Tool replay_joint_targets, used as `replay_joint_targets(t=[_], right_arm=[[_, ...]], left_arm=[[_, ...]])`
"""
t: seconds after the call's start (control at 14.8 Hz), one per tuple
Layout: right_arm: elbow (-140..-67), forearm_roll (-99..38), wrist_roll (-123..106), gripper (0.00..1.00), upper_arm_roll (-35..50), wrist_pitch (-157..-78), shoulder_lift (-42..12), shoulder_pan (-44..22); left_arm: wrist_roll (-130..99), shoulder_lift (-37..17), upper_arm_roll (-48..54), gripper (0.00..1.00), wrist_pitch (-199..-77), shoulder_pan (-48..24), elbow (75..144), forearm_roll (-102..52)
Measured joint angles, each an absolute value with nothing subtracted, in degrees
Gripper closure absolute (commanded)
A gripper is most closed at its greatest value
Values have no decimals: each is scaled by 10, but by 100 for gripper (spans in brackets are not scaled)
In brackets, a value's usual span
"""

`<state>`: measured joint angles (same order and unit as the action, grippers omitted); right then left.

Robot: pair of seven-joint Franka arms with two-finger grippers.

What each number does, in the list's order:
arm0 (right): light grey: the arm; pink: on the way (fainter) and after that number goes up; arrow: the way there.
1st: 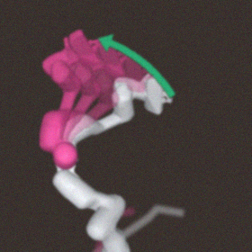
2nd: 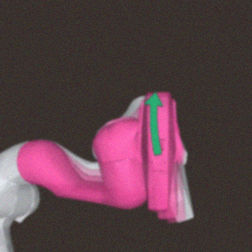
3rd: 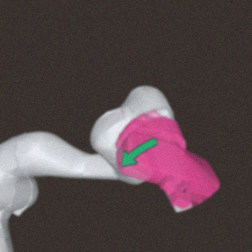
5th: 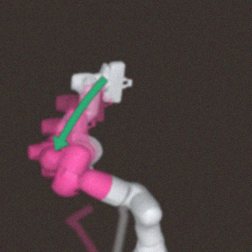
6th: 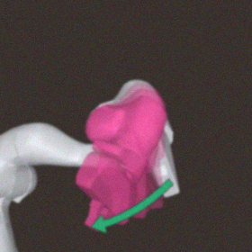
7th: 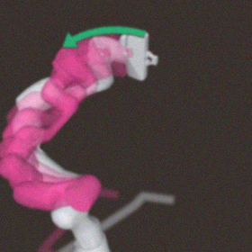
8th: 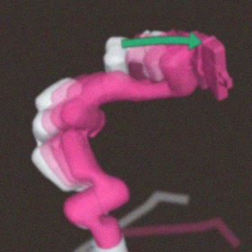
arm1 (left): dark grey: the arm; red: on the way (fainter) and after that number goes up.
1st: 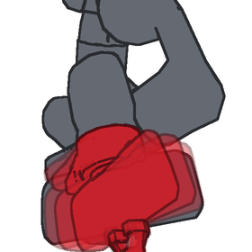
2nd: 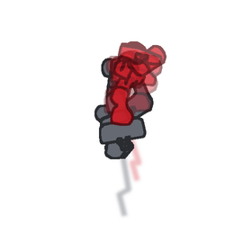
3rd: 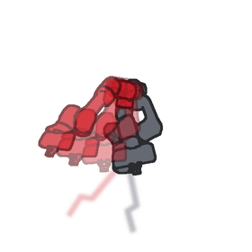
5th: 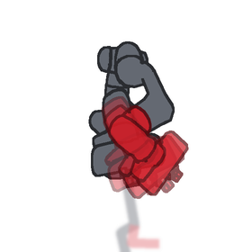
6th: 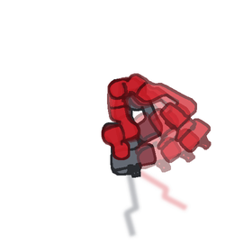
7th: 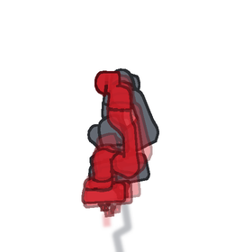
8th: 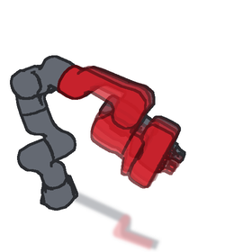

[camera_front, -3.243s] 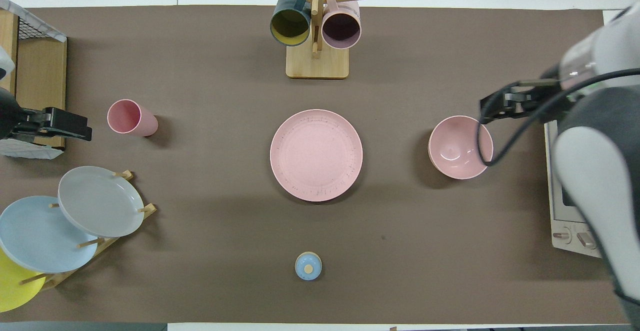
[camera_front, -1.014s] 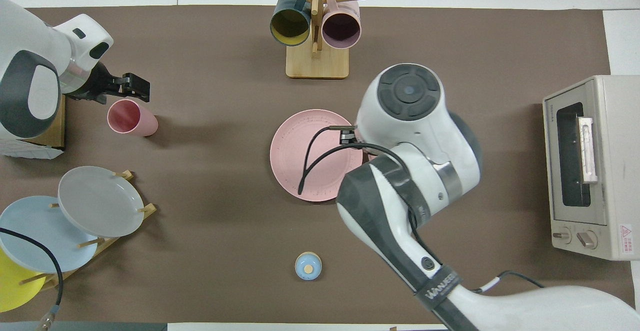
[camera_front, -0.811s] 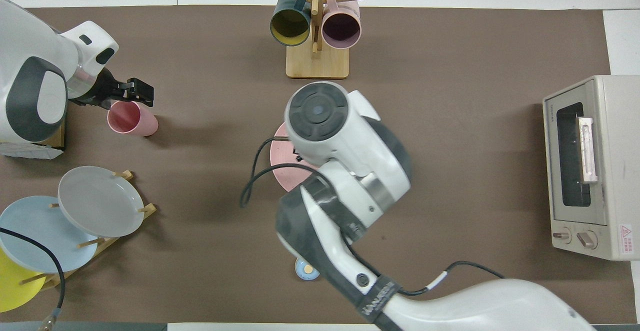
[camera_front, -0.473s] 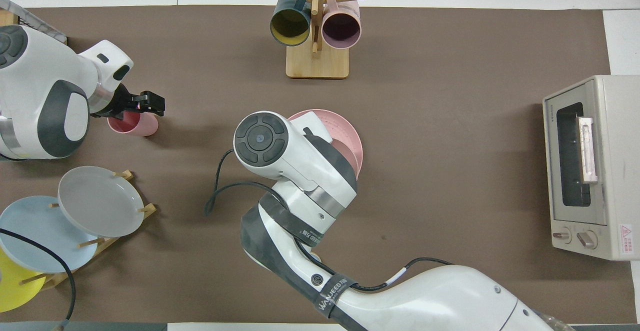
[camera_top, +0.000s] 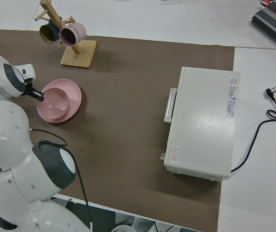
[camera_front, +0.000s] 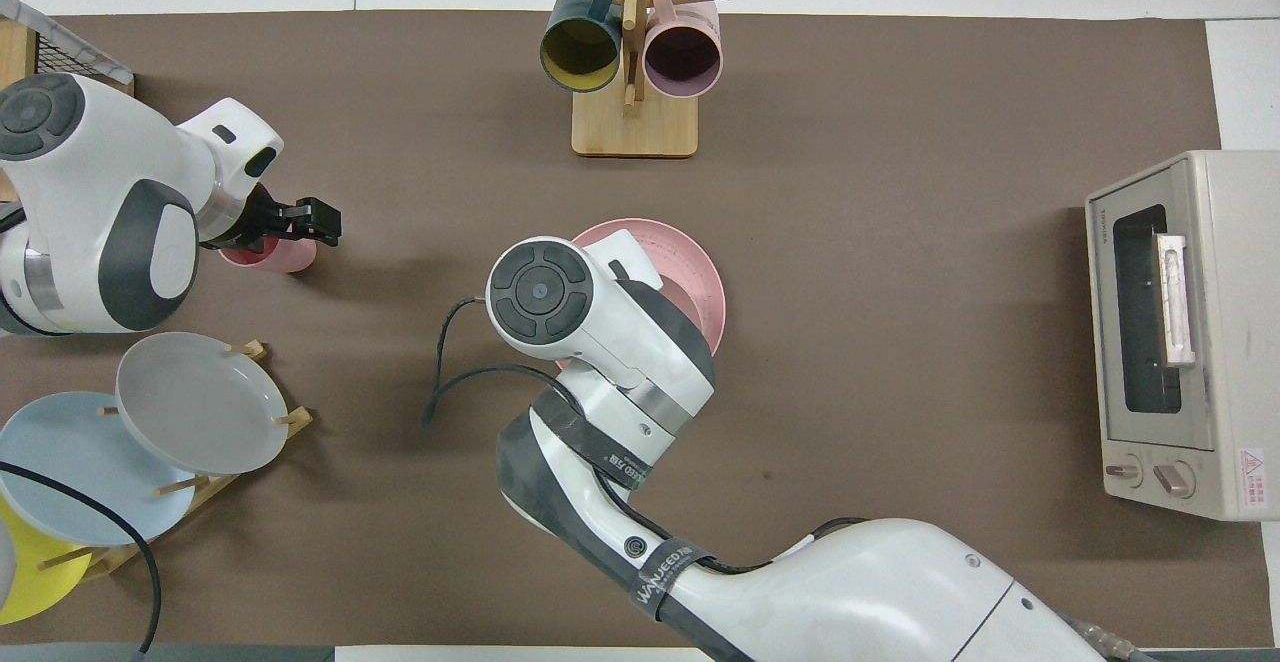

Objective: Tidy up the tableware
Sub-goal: 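Release the bowl on the plate while the left gripper grasps the cup, then carry the pink cup over the bowl while the right gripper withdraws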

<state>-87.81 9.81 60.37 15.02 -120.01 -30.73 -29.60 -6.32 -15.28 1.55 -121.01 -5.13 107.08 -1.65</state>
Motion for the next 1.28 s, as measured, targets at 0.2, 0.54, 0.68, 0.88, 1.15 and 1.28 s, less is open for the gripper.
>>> replay_joint_targets(t=[0.2,0.54,0.68,0.88,1.15,1.28], right_arm=[[-879,98,607,50,151,-1206,-307,-296],[-844,101,607,0,150,-1167,-305,-294],[-804,105,587,0,149,-1114,-291,-287],[-778,105,461,0,147,-998,-223,-230],[-782,84,264,0,139,-860,-120,-116],[-798,45,170,0,82,-832,-81,-85]], left_arm=[[-55,-152,14,100,-1211,-51,1072,-17],[-43,-150,10,100,-1217,-49,1068,-16],[-43,-149,10,100,-1209,-49,1051,-16],[-64,-145,14,100,-1076,-51,945,-18],[-198,-139,21,100,-881,-95,777,-36],[-300,-140,23,100,-861,-146,741,-44]])
